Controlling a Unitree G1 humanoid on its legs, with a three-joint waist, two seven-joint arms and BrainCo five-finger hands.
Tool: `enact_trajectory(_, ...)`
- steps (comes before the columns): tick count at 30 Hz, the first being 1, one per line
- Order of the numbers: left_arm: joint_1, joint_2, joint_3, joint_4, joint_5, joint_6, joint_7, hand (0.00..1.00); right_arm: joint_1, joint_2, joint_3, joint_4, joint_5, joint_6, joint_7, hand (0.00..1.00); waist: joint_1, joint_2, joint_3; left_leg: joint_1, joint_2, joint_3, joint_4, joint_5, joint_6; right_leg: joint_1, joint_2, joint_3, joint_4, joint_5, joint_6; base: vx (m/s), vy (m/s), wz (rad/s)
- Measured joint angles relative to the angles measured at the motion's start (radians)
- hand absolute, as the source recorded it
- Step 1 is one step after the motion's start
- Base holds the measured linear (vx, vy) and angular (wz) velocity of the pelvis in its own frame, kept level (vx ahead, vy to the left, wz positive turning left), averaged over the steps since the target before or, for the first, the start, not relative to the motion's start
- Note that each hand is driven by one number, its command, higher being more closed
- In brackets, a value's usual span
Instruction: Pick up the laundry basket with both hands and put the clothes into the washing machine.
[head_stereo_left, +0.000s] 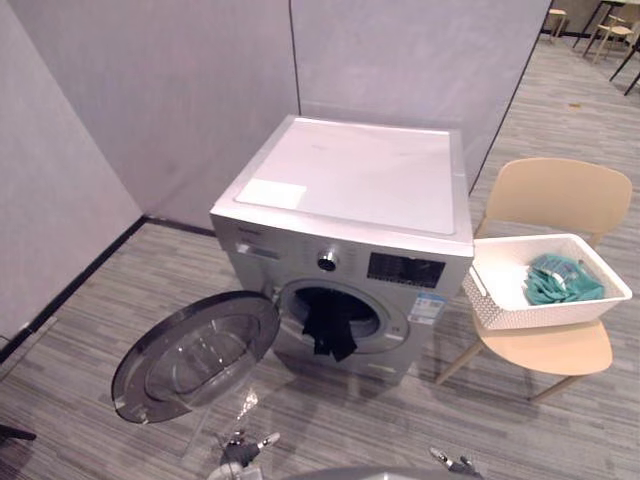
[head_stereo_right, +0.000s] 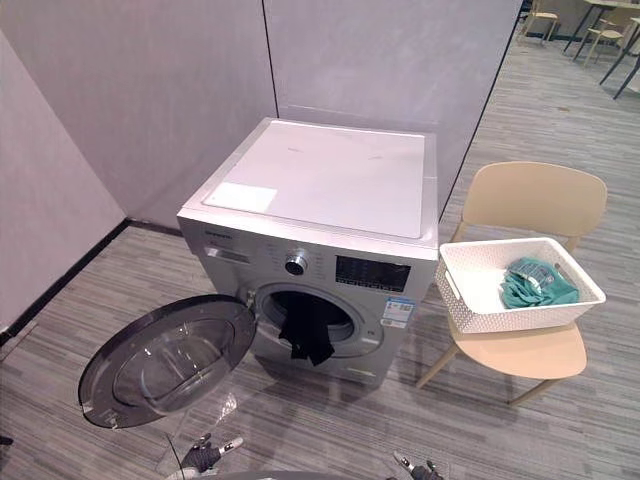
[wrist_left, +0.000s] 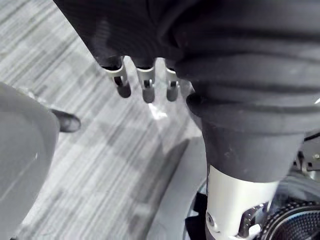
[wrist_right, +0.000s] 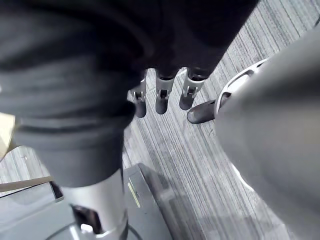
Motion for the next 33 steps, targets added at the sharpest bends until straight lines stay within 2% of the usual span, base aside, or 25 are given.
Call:
enact_trajectory(1,0.0,-0.001,-0.004,0.002,0.001,0.001,0.0,0.0,0.0,-0.003,0.001,0.0,0.005,0.0,0.0,0.0,-0.001,-0.001,0.003,0.001,0.002,-0.001,0.0,-0.003,0.003,0.001,0.002,0.001,0.0,0.0,-0.001,-0.04,-0.02,-0.03)
enact_trajectory(3,-0.001,-0.001,-0.007,0.002,0.005,0.001,0.001,0.0,-0.003,-0.013,0.003,-0.001,0.011,0.0,0.001,0.0,-0.005,0.021,0.011,0.002,0.014,-0.002,0.002,-0.011,-0.003,0.008,0.014,0.013,0.005,-0.005,-0.008,-0.08,-0.032,-0.02)
enact_trajectory(5,-0.001,-0.001,-0.001,0.001,0.005,0.001,0.005,0.0,-0.016,-0.025,0.011,-0.008,0.009,-0.001,0.008,0.0,-0.023,0.047,0.061,0.004,0.064,-0.008,0.061,-0.056,-0.032,0.011,0.055,0.039,0.082,-0.06,-0.032,-0.11,-0.068,0.06)
enact_trajectory(6,0.005,0.005,0.027,0.001,0.004,0.002,0.007,0.0,-0.018,-0.026,0.013,-0.019,0.011,-0.002,0.013,0.0,-0.028,0.065,0.09,0.004,0.105,-0.017,0.106,-0.082,-0.05,-0.015,0.081,0.064,0.188,-0.122,-0.056,-0.1,-0.099,0.01)
enact_trajectory(7,0.013,0.008,0.045,-0.001,0.004,0.002,0.009,0.0,-0.015,-0.026,0.019,-0.026,0.011,-0.002,0.014,0.0,-0.026,0.062,0.089,0.004,0.127,-0.016,0.124,-0.09,-0.061,-0.039,0.095,0.075,0.25,-0.157,-0.07,-0.08,-0.158,-0.11)
enact_trajectory(8,0.039,0.017,0.106,-0.023,0.002,0.003,0.016,0.0,-0.005,-0.021,0.052,-0.052,0.009,-0.005,0.015,0.0,-0.022,0.033,0.09,-0.007,0.137,-0.014,0.197,-0.097,-0.068,-0.097,0.102,0.1,0.374,-0.233,-0.079,-0.03,-0.194,-0.17)
enact_trajectory(9,0.038,0.03,0.154,-0.039,-0.02,0.005,0.021,0.0,-0.001,-0.007,0.067,-0.065,0.008,-0.012,0.017,0.0,-0.019,-0.015,0.105,-0.098,0.127,-0.016,0.385,-0.078,0.015,-0.138,0.088,0.116,0.461,-0.288,-0.078,-0.03,-0.216,-0.2)
enact_trajectory(10,0.044,0.029,0.181,-0.056,-0.042,0.006,0.021,0.0,0.0,0.0,0.072,-0.067,0.009,-0.015,0.017,0.0,-0.014,-0.032,0.108,-0.146,0.12,-0.017,0.473,-0.039,0.081,-0.144,0.084,0.123,0.472,-0.294,-0.087,-0.07,-0.275,-0.3)
enact_trajectory(11,0.047,0.028,0.19,-0.069,-0.053,0.008,0.024,0.0,0.007,0.012,0.073,-0.08,0.01,-0.018,0.016,0.0,0.006,-0.043,0.112,-0.21,0.115,-0.017,0.567,0.057,0.154,-0.14,0.083,0.139,0.456,-0.292,-0.098,-0.08,-0.317,-0.32)
enact_trajectory(12,0.046,0.008,0.191,-0.076,-0.059,0.007,0.024,0.0,0.028,0.019,0.066,-0.106,0.014,-0.02,0.014,0.0,0.009,-0.051,0.113,-0.251,0.112,-0.025,0.616,0.089,0.118,-0.136,0.086,0.14,0.441,-0.291,-0.1,-0.06,-0.288,-0.22)
enact_trajectory(13,0.049,0.007,0.194,-0.084,-0.061,0.007,0.022,0.0,0.031,0.015,0.064,-0.123,0.022,-0.02,0.013,0.0,0.008,-0.034,0.118,-0.267,0.105,-0.025,0.64,0.076,0.097,-0.135,0.09,0.135,0.436,-0.291,-0.1,-0.04,-0.179,-0.11)
enact_trajectory(14,0.057,-0.021,0.209,-0.093,-0.062,0.007,0.02,0.0,0.026,0.003,0.066,-0.14,0.027,-0.021,0.012,0.0,0.007,0.003,0.13,-0.292,0.068,-0.02,0.685,0.031,0.041,-0.138,0.1,0.134,0.429,-0.29,-0.1,-0.04,-0.059,-0.13)
enact_trajectory(15,0.059,-0.053,0.235,-0.1,-0.062,0.005,0.023,0.0,0.021,-0.009,0.072,-0.15,0.024,-0.02,0.013,0.0,0.01,0.024,0.132,-0.298,0.018,-0.015,0.684,-0.014,0.001,-0.137,0.111,0.137,0.412,-0.289,-0.099,-0.03,-0.027,-0.19)
enact_trajectory(16,0.063,-0.058,0.241,-0.105,-0.062,0.004,0.021,0.0,0.019,-0.013,0.08,-0.15,0.017,-0.018,0.014,0.0,0.014,0.025,0.132,-0.292,-0.013,-0.012,0.658,-0.035,-0.01,-0.137,0.114,0.144,0.402,-0.288,-0.097,0.01,-0.008,-0.23)
enact_trajectory(18,0.088,-0.08,0.273,-0.117,-0.062,0.002,0.019,0.0,-0.01,-0.02,0.114,-0.153,-0.013,-0.016,0.013,0.0,0.049,0.029,0.129,-0.237,-0.1,-0.001,0.423,-0.07,0.025,-0.13,0.166,0.197,0.327,-0.267,-0.11,0.07,-0.008,-0.57)
enact_trajectory(19,0.091,-0.085,0.275,-0.117,-0.062,0.006,0.018,0.0,-0.022,-0.02,0.132,-0.157,-0.018,-0.016,0.013,0.0,0.061,0.034,0.124,-0.219,-0.104,-0.002,0.348,-0.079,0.041,-0.133,0.187,0.213,0.305,-0.251,-0.114,0.08,-0.009,-0.89)
enact_trajectory(20,0.107,-0.092,0.303,-0.116,-0.063,0.012,0.009,0.0,-0.056,-0.009,0.164,-0.152,-0.036,-0.015,0.013,0.0,0.068,0.035,0.113,-0.186,-0.105,-0.01,0.25,-0.1,0.109,-0.137,0.217,0.247,0.249,-0.213,-0.118,0.12,-0.019,-0.72)
enact_trajectory(21,0.121,-0.089,0.314,-0.108,-0.063,0.015,0.0,0.0,-0.074,0.01,0.184,-0.156,-0.05,-0.014,0.017,0.0,0.081,0.018,0.088,-0.191,-0.11,-0.018,0.199,-0.1,0.11,-0.135,0.233,0.269,0.215,-0.193,-0.124,0.13,-0.011,-0.64)
enact_trajectory(23,0.106,-0.082,0.339,-0.105,-0.062,0.017,0.001,0.0,-0.089,0.046,0.211,-0.16,-0.063,-0.011,0.018,0.0,0.095,-0.018,0.08,-0.156,-0.13,0.019,0.173,-0.075,0.12,-0.138,0.21,0.303,0.297,-0.214,-0.142,0.18,0.004,-0.37)
enact_trajectory(26,0.099,-0.089,0.329,-0.099,-0.063,0.02,-0.001,0.0,-0.089,0.062,0.246,-0.159,-0.084,-0.009,0.026,0.0,0.116,-0.026,0.034,-0.095,-0.146,0.04,0.107,-0.068,0.126,-0.143,0.199,0.337,0.333,-0.256,-0.127,0.21,0.012,-0.24)
enact_trajectory(28,0.077,-0.084,0.317,-0.101,-0.065,0.019,0.001,0.0,-0.092,0.067,0.251,-0.163,-0.092,-0.008,0.04,0.0,0.115,-0.042,0.031,-0.07,-0.156,0.062,0.071,-0.078,0.14,-0.191,0.193,0.352,0.456,-0.326,-0.028,0.18,-0.02,-0.24)
enact_trajectory(29,0.067,-0.07,0.29,-0.107,-0.066,0.019,0.002,0.0,-0.1,0.069,0.262,-0.165,-0.094,-0.008,0.04,0.0,0.113,-0.048,0.035,-0.054,-0.16,0.075,0.068,-0.079,0.141,-0.245,0.181,0.351,0.589,-0.353,0.073,0.18,-0.08,-0.21)
enact_trajectory(30,0.041,-0.04,0.239,-0.111,-0.076,0.019,0.006,0.0,-0.089,0.072,0.271,-0.164,-0.105,0.0,0.04,0.0,0.11,-0.082,0.059,-0.009,-0.164,0.078,0.083,-0.092,0.136,-0.309,0.162,0.336,0.793,-0.325,0.131,0.19,-0.085,-0.08)
enact_trajectory(31,0.03,-0.03,0.213,-0.112,-0.083,0.019,0.007,0.0,-0.08,0.072,0.274,-0.164,-0.111,0.003,0.04,0.0,0.108,-0.094,0.067,0.01,-0.165,0.068,0.089,-0.102,0.134,-0.32,0.151,0.315,0.855,-0.306,0.122,0.23,-0.118,0.17)
enact_trajectory(33,0.001,-0.001,0.135,-0.119,-0.086,0.018,0.009,0.0,-0.048,0.068,0.273,-0.153,-0.113,0.007,0.039,0.0,0.082,-0.12,0.08,0.051,-0.156,0.009,0.116,-0.121,0.128,-0.33,0.117,0.221,0.966,-0.235,0.058,0.21,-0.135,0.46)
